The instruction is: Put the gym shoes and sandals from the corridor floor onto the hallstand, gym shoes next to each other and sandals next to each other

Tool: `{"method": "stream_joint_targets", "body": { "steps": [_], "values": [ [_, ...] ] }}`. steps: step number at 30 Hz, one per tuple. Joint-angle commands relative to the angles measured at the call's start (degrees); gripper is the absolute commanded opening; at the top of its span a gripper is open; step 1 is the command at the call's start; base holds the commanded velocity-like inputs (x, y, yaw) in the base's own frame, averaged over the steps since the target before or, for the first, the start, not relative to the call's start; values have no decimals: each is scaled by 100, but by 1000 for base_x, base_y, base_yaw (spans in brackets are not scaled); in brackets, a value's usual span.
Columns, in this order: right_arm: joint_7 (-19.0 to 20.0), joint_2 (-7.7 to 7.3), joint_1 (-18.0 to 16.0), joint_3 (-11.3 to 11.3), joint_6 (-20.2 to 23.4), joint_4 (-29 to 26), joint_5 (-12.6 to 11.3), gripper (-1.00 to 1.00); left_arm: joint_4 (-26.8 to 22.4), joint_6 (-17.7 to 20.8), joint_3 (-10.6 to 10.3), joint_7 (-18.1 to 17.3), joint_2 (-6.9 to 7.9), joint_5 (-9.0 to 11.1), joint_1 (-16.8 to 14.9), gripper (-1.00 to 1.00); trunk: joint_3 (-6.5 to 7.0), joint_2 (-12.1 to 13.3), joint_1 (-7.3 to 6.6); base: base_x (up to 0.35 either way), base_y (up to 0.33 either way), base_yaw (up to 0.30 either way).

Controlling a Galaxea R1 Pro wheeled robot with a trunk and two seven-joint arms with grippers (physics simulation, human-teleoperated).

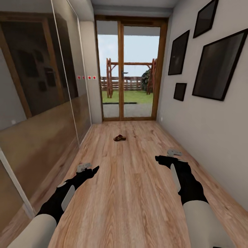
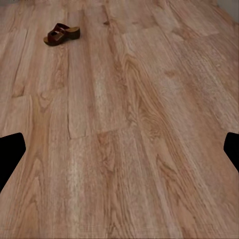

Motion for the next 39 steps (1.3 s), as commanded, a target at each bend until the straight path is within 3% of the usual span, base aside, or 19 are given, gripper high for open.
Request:
{"method": "stream_joint_targets", "body": {
  "steps": [1, 31, 39],
  "values": [
    [8, 6, -3, -12, 28, -7, 26, 100, -5, 59, 17, -33, -2, 60, -3, 100, -6, -2, 2, 349, -119, 28],
    [8, 3, -2, -12, 28, -7, 30, 100, -7, 59, 17, -36, -2, 60, -3, 100, -6, -2, 2, 349, -120, 4],
    [8, 1, -3, -14, 28, -7, 30, 100, -6, 59, 17, -36, -2, 60, -3, 100, -6, -2, 2, 349, -120, 197]
  ]
}}
